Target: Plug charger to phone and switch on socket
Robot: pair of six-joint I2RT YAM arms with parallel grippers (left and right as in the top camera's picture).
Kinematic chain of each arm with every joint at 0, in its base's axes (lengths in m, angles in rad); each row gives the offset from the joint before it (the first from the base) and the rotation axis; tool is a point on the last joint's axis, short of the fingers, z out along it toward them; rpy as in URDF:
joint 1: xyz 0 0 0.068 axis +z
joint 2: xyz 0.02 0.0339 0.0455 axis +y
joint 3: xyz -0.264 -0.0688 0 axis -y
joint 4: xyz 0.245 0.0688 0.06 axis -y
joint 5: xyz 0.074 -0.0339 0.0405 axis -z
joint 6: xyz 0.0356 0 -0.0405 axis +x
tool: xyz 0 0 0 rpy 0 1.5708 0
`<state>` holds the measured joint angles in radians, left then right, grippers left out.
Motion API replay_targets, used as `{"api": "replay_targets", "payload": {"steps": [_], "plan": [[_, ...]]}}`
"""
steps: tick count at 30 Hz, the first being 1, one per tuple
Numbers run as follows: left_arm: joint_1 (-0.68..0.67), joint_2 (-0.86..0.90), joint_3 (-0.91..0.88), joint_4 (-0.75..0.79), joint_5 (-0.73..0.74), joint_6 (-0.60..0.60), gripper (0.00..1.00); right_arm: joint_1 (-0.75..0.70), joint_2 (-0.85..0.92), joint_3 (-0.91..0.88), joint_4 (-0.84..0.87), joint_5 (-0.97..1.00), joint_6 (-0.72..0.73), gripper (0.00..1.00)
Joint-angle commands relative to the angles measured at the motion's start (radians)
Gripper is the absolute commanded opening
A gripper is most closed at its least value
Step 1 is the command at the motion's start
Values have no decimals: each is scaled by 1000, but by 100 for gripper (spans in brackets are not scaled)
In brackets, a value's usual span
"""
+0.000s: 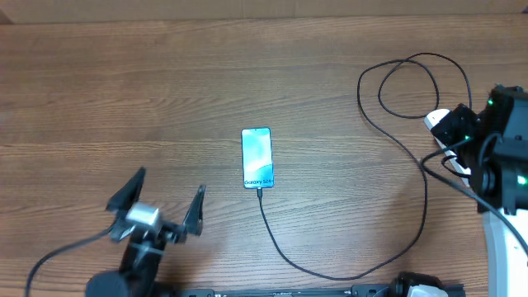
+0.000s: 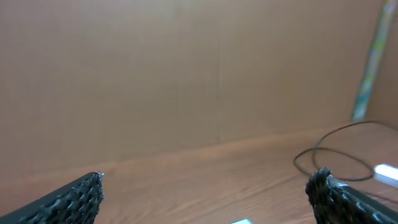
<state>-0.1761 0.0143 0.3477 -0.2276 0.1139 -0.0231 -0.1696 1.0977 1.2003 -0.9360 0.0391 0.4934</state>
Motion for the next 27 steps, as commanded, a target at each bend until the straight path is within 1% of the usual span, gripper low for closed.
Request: {"api": "replay_targets", "payload": {"steps": [1,6,10,12,14,16,21,25,27], "plan": [[6,-3,-132,64,-48,-7,100,2,-61,0,-3,-13,-4,4],[6,-3,-259,178,-52,-24,100,2,-135,0,-14,-23,-4,4],[6,-3,-330,230,-135,-153,99,2,-201,0,-17,-69,-34,4],[6,-3,-344,214,-185,-218,100,2,-233,0,-21,-94,-57,4],[6,-3,-343,182,-227,-253,100,2,-254,0,-24,-94,-56,4],[6,-2,-343,160,-230,-257,100,2,-278,0,-25,-94,-57,4],[6,-2,-343,161,-229,-246,100,2,-342,0,-65,-93,-57,4],[6,-2,-343,161,-229,-246,100,2,-384,0,-120,-93,-125,4],[6,-2,-343,161,-228,-246,99,2,-401,0,-149,-93,-136,5]]}}
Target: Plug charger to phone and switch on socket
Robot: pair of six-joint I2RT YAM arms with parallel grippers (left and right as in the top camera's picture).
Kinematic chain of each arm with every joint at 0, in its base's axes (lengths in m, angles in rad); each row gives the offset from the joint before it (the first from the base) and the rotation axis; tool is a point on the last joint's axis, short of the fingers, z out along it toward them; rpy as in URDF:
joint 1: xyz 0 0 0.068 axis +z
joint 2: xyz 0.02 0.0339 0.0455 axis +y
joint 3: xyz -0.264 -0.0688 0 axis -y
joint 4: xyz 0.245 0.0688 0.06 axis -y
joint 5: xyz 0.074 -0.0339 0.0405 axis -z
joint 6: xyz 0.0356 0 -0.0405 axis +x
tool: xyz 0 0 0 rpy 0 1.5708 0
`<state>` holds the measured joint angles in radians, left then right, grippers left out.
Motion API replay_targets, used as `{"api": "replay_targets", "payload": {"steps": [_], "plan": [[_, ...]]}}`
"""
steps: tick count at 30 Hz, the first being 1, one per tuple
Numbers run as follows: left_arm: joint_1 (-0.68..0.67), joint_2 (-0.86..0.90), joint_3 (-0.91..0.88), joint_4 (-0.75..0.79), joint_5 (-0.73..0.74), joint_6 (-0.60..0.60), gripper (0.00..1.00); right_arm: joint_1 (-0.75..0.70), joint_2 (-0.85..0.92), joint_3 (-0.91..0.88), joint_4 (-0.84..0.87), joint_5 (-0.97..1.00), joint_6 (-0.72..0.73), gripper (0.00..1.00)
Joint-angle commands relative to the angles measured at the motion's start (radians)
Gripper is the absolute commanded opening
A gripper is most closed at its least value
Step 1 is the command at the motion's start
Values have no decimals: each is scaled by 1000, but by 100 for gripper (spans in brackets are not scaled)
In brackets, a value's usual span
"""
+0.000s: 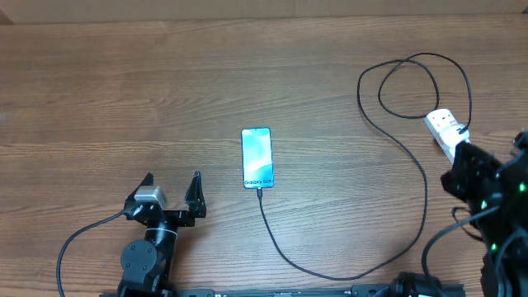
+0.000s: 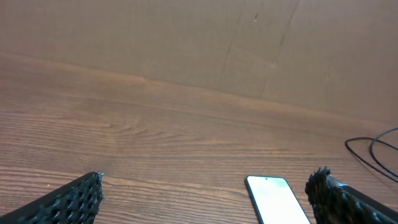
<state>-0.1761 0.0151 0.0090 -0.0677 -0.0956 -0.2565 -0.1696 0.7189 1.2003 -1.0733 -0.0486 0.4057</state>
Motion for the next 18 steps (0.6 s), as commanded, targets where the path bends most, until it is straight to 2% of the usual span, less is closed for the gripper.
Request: {"api": "replay_targets", "payload": {"steps": [1,2,4,5,6,7,8,11,18], "plan": [[6,-3,-4,1,-19,-13,99,2,-33,0,-32,-6,-48,5],[6,-3,-4,1,-19,-13,100,2,-40,0,-45,-6,-47,6],[6,-3,-4,1,-19,-13,100,2,-46,0,-71,-6,-47,20],[6,-3,-4,1,-19,-13,100,2,-45,0,-84,-6,-47,35],[6,-3,-4,1,-19,-13,100,2,-45,0,-106,-6,-47,57],[6,-3,-4,1,-19,-13,100,2,-45,0,-125,-6,-47,71],[6,-3,-4,1,-19,-13,100,2,-45,-1,-148,-6,-47,100],[6,-3,-4,1,-19,-13,100,2,-45,-1,-228,-6,-33,100],[6,-3,-4,1,-19,-13,100,2,-45,-1,-254,-5,-44,100]]}}
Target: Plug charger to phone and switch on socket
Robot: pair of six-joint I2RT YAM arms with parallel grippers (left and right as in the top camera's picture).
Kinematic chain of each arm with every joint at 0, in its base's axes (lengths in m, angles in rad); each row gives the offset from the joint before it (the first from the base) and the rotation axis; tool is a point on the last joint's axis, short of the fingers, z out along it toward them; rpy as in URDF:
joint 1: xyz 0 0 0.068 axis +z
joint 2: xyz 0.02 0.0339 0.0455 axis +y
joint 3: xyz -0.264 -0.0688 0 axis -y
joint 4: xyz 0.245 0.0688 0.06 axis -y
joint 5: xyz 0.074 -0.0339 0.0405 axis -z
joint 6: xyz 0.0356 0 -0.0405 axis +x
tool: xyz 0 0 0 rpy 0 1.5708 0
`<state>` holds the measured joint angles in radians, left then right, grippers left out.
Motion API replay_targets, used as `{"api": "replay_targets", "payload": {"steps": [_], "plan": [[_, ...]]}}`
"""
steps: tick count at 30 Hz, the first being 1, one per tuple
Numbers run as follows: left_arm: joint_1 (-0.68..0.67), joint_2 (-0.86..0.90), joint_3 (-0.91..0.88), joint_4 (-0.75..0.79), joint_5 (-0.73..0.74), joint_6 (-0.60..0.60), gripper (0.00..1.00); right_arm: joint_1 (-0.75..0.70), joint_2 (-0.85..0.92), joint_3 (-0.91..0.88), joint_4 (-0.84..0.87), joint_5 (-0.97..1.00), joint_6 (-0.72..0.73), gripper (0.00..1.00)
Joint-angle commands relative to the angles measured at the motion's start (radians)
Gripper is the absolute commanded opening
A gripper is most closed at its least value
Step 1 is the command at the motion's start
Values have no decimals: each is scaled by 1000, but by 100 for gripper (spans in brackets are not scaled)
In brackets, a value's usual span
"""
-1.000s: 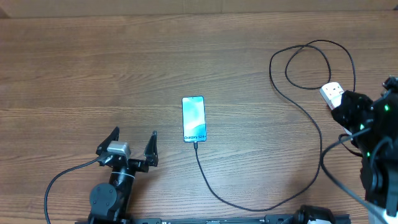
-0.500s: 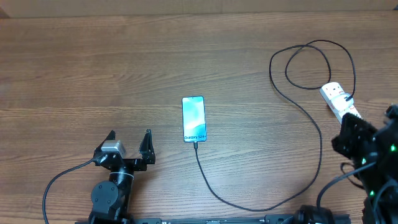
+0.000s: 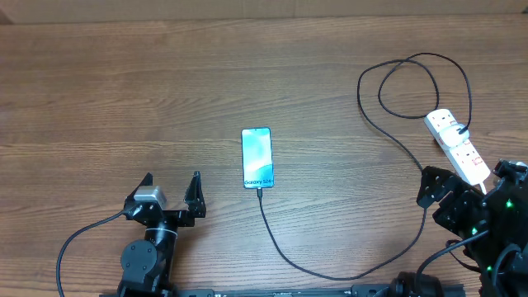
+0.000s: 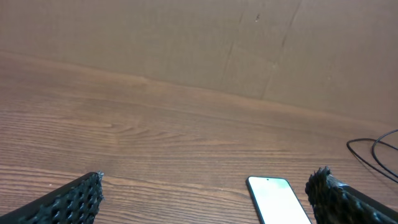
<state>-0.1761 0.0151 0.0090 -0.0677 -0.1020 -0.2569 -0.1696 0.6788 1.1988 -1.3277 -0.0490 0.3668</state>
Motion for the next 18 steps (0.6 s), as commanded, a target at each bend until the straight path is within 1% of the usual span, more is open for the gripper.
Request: {"api": "replay_targets", "payload": {"steps": [1,7,10,14,15,18], "plan": [[6,-3,-4,1,-13,-13,100,2,-5,0,1,-5,-5,100],[6,-3,-4,1,-12,-13,100,2,-5,0,0,25,-5,100],[6,-3,-4,1,-13,-13,100,2,-9,0,57,25,-12,100],[6,-3,-4,1,-13,-13,100,2,-28,0,161,14,-97,100],[6,-3,-4,1,-12,-13,100,2,-42,0,194,-6,-138,100],[6,-3,-4,1,-13,-13,100,2,-72,-3,231,-10,-167,100]]}}
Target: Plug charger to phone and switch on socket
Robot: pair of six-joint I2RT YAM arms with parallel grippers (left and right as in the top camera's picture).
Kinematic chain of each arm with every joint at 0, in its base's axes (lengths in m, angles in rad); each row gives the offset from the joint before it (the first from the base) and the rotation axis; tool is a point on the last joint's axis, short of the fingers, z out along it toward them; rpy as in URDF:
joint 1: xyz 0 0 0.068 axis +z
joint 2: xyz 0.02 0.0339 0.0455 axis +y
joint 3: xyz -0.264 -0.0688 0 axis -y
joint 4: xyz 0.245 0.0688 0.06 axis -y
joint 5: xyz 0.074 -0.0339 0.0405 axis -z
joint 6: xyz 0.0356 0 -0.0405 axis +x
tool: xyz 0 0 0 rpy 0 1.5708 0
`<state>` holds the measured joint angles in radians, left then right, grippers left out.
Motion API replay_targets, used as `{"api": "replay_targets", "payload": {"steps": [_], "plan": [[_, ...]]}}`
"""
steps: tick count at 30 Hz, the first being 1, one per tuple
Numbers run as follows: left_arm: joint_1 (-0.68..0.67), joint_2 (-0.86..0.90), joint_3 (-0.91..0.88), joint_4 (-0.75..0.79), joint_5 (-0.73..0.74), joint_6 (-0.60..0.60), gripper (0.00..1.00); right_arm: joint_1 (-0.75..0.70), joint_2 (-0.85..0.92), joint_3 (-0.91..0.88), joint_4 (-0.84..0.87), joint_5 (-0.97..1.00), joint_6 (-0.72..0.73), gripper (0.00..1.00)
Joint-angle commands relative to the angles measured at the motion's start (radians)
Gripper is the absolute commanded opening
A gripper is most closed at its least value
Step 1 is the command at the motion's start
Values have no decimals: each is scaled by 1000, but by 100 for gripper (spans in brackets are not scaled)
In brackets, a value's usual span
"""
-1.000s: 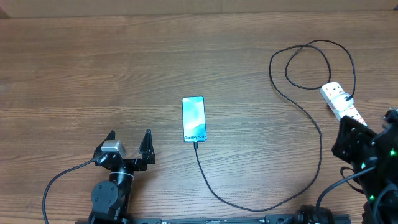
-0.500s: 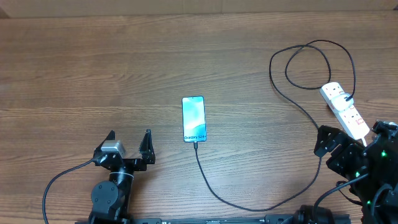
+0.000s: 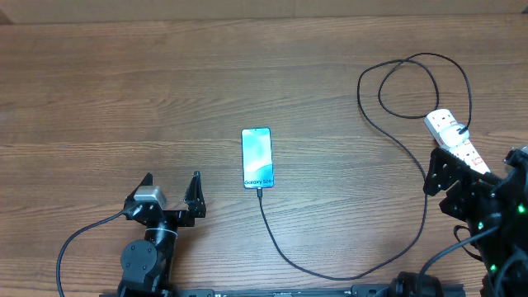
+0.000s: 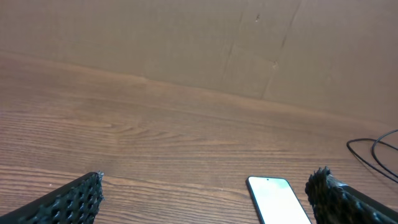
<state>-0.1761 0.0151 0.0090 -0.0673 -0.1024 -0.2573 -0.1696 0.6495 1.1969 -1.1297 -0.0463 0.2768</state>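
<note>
The phone (image 3: pixel 256 157) lies flat in the middle of the table with its screen lit; its top end also shows in the left wrist view as the phone (image 4: pixel 277 198). The black charger cable (image 3: pixel 330 275) is plugged into the phone's near end and loops right and back to the white power strip (image 3: pixel 447 129). My right gripper (image 3: pixel 442 176) hangs just in front of the strip, covering its near end; its jaws are not readable from above. My left gripper (image 3: pixel 171 186) rests open at the front left, empty, left of the phone.
The cable makes a wide loop (image 3: pixel 412 82) at the back right. A brown cardboard wall (image 4: pixel 186 43) stands along the table's far edge. The left arm's cable (image 3: pixel 78 247) trails at the front left.
My right gripper has moved a little away from the front edge, closer to the power strip, and now covers the strip's near end. The left gripper, phone and cable are unchanged.
First my right gripper was on the power strip and my left gripper was turned at an angle. Then the left gripper faced straight ahead at rest and the right was clear of the strip, later nearer the front. Now it sits by the strip again.
</note>
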Motion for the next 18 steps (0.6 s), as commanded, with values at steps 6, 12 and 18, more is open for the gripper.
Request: {"api": "replay_targets", "payload": {"steps": [6,12,18], "plan": [[6,-3,-4,1,-12,-12,100,-3,-109,-66,184,-39,-133,100],[6,-3,-4,1,-12,-12,100,-3,-338,-351,546,-116,-117,100],[6,-3,-4,1,-12,-12,100,17,-549,-643,842,-112,-71,100]]}}
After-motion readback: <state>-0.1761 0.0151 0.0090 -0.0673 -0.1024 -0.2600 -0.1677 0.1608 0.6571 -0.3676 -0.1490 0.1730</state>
